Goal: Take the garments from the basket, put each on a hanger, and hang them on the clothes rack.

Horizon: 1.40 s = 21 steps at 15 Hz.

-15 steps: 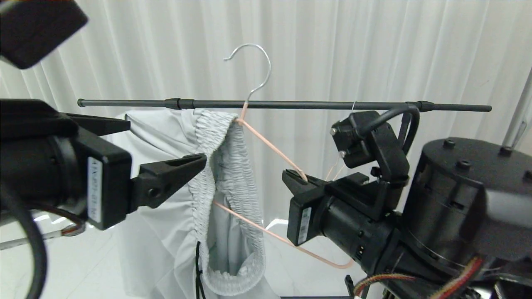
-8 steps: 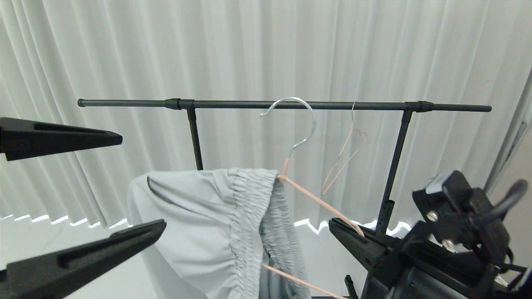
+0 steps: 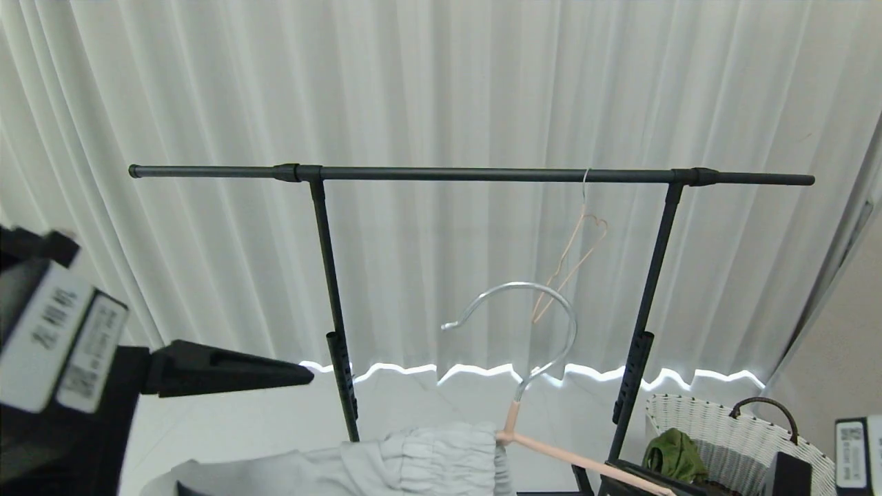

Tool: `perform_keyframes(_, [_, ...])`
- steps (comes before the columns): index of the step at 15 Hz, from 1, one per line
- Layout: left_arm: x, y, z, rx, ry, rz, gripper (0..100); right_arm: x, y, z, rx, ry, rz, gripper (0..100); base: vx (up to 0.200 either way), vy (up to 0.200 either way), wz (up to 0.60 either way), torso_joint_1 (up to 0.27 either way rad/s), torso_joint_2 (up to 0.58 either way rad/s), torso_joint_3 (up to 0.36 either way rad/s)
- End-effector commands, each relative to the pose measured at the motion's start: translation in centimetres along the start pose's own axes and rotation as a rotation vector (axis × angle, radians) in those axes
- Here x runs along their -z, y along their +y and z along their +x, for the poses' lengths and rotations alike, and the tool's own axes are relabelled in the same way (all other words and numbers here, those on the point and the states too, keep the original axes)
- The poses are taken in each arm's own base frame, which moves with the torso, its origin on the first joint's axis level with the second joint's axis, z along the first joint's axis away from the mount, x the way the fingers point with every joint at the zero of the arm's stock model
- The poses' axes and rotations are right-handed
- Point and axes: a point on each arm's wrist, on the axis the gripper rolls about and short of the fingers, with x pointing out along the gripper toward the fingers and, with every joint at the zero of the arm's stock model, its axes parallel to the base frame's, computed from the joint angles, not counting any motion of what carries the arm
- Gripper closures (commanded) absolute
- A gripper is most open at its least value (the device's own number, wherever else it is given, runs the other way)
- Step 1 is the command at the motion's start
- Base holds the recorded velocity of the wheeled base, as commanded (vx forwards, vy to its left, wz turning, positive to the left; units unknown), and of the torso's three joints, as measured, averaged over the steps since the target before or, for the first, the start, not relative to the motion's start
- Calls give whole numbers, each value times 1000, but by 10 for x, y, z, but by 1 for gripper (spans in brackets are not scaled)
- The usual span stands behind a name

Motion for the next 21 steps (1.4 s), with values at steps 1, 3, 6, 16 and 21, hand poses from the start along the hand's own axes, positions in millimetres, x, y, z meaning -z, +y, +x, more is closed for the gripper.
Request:
perform_keyframes(1, [12,-3,11,48,52,-11,0,1,2,-5,-26,-1,-3,100,0,0,0,0,0,0])
perform_keyframes(3, [14,-4,15,77,63,-17,0,2,6,-4,-44,6,-9,100,0,0,0,0,0,0])
perform_keyframes(6, [11,-2,26,107,51,-20,0,3,12,-3,-69,14,-17,100,0,0,0,0,0,0])
perform_keyframes(16, [26,-9,25,153,66,-21,100,-5,16,0,-78,-15,-6,100,0,0,0,0,0,0])
perform_keyframes(21, [29,-10,26,152,77,-23,100,-8,17,1,-79,-27,-1,100,0,0,0,0,0,0])
